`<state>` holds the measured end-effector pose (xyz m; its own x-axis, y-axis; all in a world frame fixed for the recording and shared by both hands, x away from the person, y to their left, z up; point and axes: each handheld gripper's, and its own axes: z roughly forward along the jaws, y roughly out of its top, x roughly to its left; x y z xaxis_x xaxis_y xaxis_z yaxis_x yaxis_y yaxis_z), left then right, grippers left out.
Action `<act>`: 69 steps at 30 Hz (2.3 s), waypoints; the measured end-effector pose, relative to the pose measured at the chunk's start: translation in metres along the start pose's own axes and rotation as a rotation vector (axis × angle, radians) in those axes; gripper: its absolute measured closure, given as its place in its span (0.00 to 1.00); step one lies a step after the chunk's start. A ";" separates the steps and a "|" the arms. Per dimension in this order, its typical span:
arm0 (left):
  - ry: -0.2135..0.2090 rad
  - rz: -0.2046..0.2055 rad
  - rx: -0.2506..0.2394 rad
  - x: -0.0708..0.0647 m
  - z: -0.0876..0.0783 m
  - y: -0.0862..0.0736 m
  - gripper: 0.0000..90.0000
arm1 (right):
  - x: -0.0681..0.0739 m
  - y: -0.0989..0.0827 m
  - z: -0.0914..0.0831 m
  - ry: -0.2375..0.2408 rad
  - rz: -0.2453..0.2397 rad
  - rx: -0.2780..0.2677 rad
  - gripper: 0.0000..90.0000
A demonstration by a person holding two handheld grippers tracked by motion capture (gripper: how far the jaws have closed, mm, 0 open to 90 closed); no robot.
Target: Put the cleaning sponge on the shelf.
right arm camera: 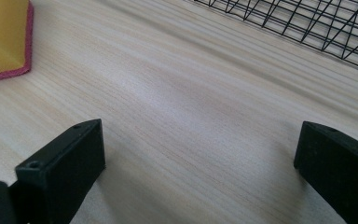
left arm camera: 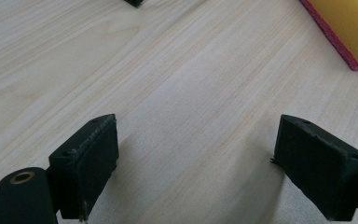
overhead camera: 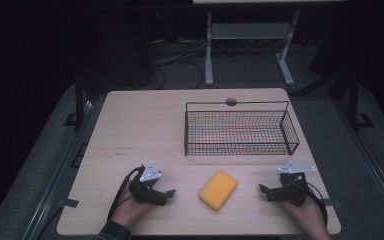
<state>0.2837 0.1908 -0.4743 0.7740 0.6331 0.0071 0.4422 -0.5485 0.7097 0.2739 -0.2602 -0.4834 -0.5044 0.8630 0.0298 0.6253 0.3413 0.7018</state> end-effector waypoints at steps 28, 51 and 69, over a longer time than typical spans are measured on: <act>-0.235 0.056 0.005 -0.030 0.013 0.046 1.00 | 0.000 0.000 0.000 0.000 0.000 0.000 0.01; -0.330 0.096 0.012 -0.061 0.032 0.060 1.00 | 0.000 0.000 0.000 0.000 0.000 0.000 0.01; -0.388 0.124 0.005 -0.083 0.047 0.073 1.00 | 0.000 0.000 0.000 0.000 -0.001 0.000 0.01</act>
<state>0.2733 0.0727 -0.4564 0.9348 0.3091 -0.1749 0.3362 -0.6110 0.7167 0.2740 -0.2602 -0.4834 -0.5051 0.8626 0.0287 0.6244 0.3423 0.7021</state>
